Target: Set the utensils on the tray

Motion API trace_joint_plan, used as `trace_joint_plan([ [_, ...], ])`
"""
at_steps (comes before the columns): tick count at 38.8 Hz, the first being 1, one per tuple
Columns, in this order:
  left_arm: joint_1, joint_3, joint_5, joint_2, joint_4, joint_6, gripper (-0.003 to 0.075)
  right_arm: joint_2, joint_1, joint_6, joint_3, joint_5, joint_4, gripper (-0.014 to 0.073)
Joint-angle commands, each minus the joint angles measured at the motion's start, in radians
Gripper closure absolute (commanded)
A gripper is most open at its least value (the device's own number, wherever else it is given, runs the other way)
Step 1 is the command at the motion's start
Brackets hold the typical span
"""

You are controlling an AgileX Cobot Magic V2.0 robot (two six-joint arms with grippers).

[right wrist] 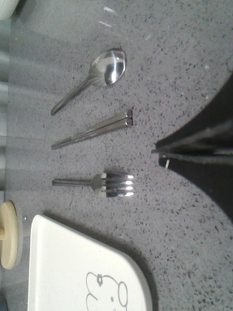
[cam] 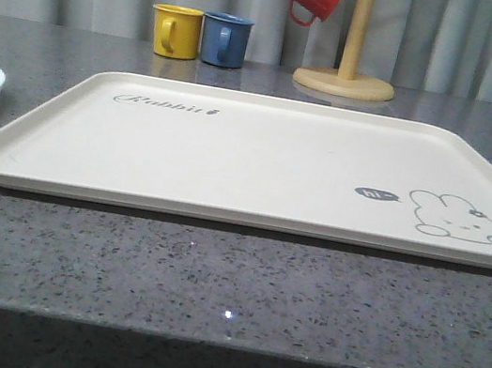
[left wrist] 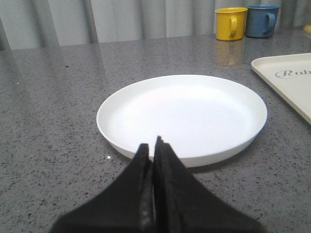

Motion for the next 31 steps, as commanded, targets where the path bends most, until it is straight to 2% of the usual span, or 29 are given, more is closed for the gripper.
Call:
trace_joint_plan([
  [1,0.002,0.004,-0.087,-0.022,-0.002,-0.007,0.0738,-0.018,-0.004,-0.007,-0.002,-0.082,-0.004,0.0662],
  [16,0.002,0.004,-0.087,-0.022,-0.002,-0.007,0.0738,-0.018,-0.004,-0.007,-0.002,-0.082,-0.004,0.0662],
  [22,-0.051,0.004,-0.089,-0.022,-0.002,-0.007,0.0738,-0.017,-0.004,-0.007,-0.002,-0.082,-0.004,0.0662],
  [31,-0.063,0.004,-0.089,-0.022,-0.002,-0.007,0.0738,-0.017,-0.004,-0.007,-0.002,-0.082,-0.004,0.0662],
])
